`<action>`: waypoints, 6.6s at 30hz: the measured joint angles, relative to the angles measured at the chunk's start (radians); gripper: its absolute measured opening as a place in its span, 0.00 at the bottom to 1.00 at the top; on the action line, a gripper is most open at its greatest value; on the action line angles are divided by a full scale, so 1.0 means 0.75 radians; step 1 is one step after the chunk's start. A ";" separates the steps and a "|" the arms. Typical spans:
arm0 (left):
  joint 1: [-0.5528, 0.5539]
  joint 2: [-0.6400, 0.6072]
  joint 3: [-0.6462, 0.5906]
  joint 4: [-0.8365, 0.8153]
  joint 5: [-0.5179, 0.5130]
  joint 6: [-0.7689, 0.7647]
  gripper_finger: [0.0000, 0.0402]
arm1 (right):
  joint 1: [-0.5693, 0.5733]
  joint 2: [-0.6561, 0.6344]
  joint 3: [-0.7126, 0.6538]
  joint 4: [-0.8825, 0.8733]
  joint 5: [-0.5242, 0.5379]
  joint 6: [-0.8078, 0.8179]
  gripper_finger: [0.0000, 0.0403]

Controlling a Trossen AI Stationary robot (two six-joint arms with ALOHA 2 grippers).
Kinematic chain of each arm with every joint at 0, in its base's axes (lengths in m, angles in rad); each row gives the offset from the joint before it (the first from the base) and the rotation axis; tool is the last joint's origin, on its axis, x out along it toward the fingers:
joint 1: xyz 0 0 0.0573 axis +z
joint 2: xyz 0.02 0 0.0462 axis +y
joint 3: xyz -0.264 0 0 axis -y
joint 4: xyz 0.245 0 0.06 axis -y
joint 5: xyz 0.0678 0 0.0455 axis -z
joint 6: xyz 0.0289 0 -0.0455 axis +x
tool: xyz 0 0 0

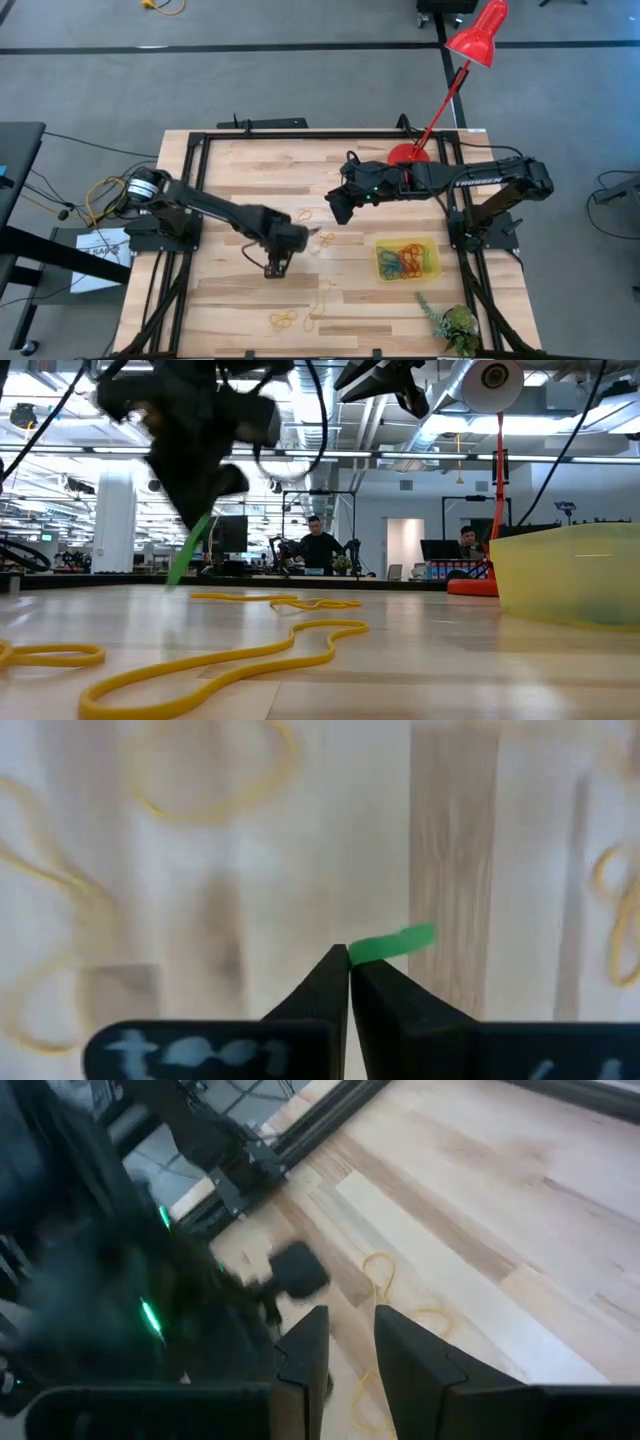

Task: Pick and place items into bin
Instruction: Put the green rubber band into the yellow bin, then put the yellow rubber band into the yellow bin

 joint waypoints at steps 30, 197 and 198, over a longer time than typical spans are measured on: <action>0.281 -0.413 0.189 0.298 -0.431 0.034 0.00 | 0.001 0.204 0.000 0.336 -0.067 0.001 0.20; 0.522 -0.171 -0.121 0.450 0.136 -0.135 0.00 | 0.307 -0.004 -0.131 -0.488 0.299 0.908 0.25; 0.526 -0.197 -0.113 0.437 0.152 -0.138 0.00 | 0.303 -0.004 -0.131 -0.446 0.331 0.871 0.25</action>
